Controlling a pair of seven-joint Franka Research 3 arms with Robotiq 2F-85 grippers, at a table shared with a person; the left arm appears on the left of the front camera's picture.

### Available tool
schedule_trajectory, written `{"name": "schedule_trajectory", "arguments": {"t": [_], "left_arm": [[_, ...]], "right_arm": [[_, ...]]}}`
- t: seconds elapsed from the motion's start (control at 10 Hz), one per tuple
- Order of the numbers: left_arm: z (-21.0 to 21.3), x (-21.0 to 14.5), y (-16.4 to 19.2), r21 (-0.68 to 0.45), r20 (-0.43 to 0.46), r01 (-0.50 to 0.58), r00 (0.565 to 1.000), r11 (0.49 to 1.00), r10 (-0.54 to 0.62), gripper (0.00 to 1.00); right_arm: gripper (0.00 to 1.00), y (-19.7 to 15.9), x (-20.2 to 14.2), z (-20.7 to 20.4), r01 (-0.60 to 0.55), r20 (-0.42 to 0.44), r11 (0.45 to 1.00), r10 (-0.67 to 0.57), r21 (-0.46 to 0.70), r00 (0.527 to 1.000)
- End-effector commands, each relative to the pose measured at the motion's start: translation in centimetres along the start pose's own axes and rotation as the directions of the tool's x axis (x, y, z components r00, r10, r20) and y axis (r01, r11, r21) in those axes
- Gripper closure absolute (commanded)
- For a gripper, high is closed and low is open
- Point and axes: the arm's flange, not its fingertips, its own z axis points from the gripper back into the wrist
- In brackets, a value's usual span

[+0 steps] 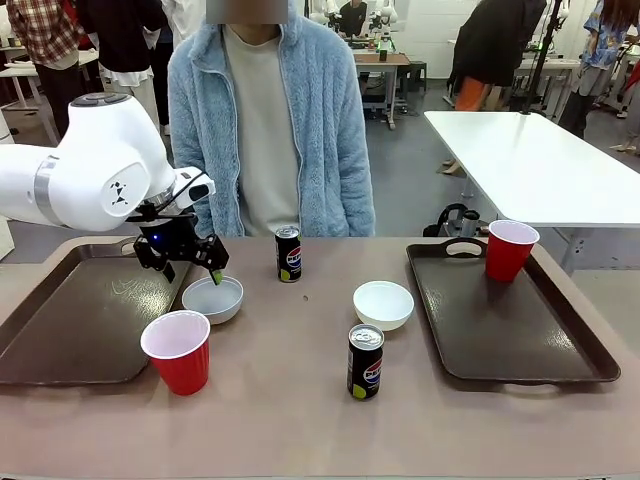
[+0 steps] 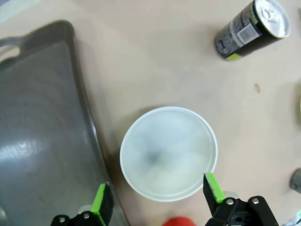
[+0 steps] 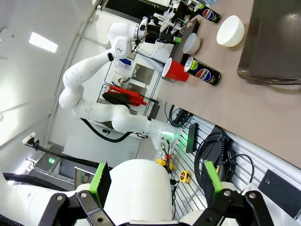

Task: Prepare tableware on both trays.
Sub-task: Pick up a Picnic Bowl from the table and place it on a Handle tray.

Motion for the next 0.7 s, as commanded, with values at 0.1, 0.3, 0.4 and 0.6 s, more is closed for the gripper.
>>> {"name": "schedule_trajectory", "arguments": {"t": [0.1,0.3,0.4,0.6], "left_arm": [[-1.2,2.9,0.7,0.031,0.042,-0.014,0.999,0.999,0.012,0.0],[-3.1,4.0,1.0,0.054,0.021,-0.011,1.0,0.998,0.01,0.0],[-4.1,4.3,0.9,0.061,0.0,0.013,1.0,0.998,-0.013,0.0],[-5.4,4.3,0.6,0.063,0.003,0.041,0.999,0.997,-0.041,0.0]], "right_arm": [[0.0,0.2,-0.7,0.3,-0.017,0.011,1.0,0.017,-0.001,1.0],[0.0,0.2,-0.7,0.3,-0.017,0.011,1.0,0.017,-0.001,1.0],[0.0,0.2,-0.7,0.3,-0.017,0.011,1.0,0.017,-0.001,1.0],[0.0,0.2,-0.7,0.3,-0.017,0.011,1.0,0.017,-0.001,1.0]]}}
